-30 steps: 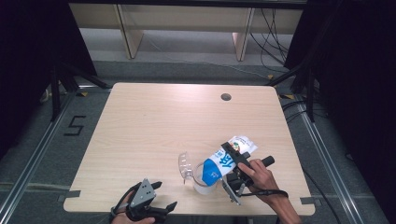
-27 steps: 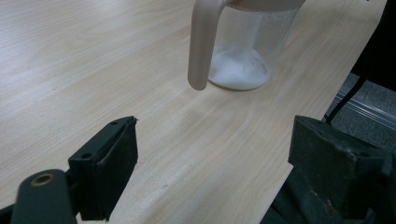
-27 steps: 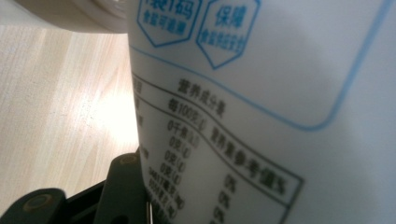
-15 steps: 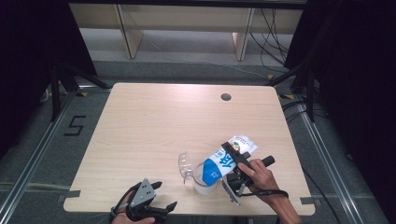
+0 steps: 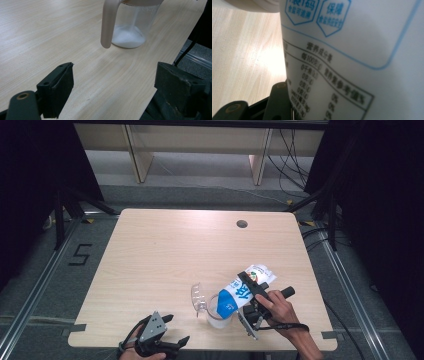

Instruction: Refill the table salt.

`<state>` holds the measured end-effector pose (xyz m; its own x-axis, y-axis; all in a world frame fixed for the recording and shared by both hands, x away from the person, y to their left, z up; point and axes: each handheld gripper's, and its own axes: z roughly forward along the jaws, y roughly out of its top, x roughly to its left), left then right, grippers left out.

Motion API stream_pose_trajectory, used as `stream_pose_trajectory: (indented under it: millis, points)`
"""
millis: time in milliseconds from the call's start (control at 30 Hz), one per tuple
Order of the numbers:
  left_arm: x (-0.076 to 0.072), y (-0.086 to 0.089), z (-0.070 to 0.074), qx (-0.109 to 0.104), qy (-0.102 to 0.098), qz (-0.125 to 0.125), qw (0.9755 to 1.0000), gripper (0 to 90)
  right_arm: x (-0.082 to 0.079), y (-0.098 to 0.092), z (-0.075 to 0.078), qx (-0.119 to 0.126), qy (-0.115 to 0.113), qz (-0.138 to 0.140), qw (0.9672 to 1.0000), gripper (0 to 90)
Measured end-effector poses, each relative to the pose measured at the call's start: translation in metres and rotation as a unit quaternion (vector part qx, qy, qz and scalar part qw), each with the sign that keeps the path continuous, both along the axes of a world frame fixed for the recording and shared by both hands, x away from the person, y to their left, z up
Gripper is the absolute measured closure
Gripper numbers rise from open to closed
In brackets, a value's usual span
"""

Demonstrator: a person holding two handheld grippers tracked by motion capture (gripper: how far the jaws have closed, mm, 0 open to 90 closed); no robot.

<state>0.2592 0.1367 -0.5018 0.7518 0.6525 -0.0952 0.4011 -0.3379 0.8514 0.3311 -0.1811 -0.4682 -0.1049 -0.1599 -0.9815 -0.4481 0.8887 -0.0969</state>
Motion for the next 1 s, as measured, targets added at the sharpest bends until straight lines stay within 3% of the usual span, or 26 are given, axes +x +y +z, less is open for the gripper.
stream_pose_trajectory:
  millis: [33,67,133,333,733,833,900,933,1000]
  points:
    - [0.0007,0.001,0.0006,0.007,-0.007,-0.006,0.9999,15.3,0.0005,0.0006,0.0013,-0.007,-0.008,0.007,0.9999,52.7]
    - [0.0008,0.0012,0.0007,0.009,-0.008,-0.005,0.9999,15.3,0.0001,0.0001,0.0001,-0.001,0.001,0.0,1.0,52.7]
    - [0.0007,0.0009,0.0006,0.007,-0.007,-0.005,0.9999,15.3,0.0004,0.0007,0.001,-0.008,-0.009,0.007,0.9999,52.7]
    - [0.0,0.0002,0.0001,0.001,-0.001,-0.001,1.0,15.3,0.0002,0.0008,0.0011,-0.009,-0.012,0.005,0.9999,52.8]
    - [0.0006,0.0008,0.0005,0.007,-0.007,-0.005,0.9999,15.3,0.0,0.0008,0.0018,-0.013,-0.015,0.005,0.9998,53.4]
    - [0.0005,0.0008,0.0005,0.007,-0.007,-0.005,0.9999,15.3,0.0003,0.0011,0.0014,-0.012,-0.015,0.008,0.9998,53.5]
    - [0.0006,0.0007,0.0005,0.007,-0.007,-0.005,0.9999,15.3,-0.0005,0.0002,-0.0017,0.001,-0.002,-0.004,1.0,53.5]
    - [0.0006,0.0006,0.0004,0.006,-0.007,-0.005,0.9999,15.3,-0.0004,0.0014,0.0008,-0.015,-0.014,0.004,0.9998,53.5]
    - [0.0006,0.0008,0.0005,0.007,-0.007,-0.005,0.9999,15.3,-0.0011,0.0004,-0.0023,0.001,0.001,-0.009,1.0,53.8]
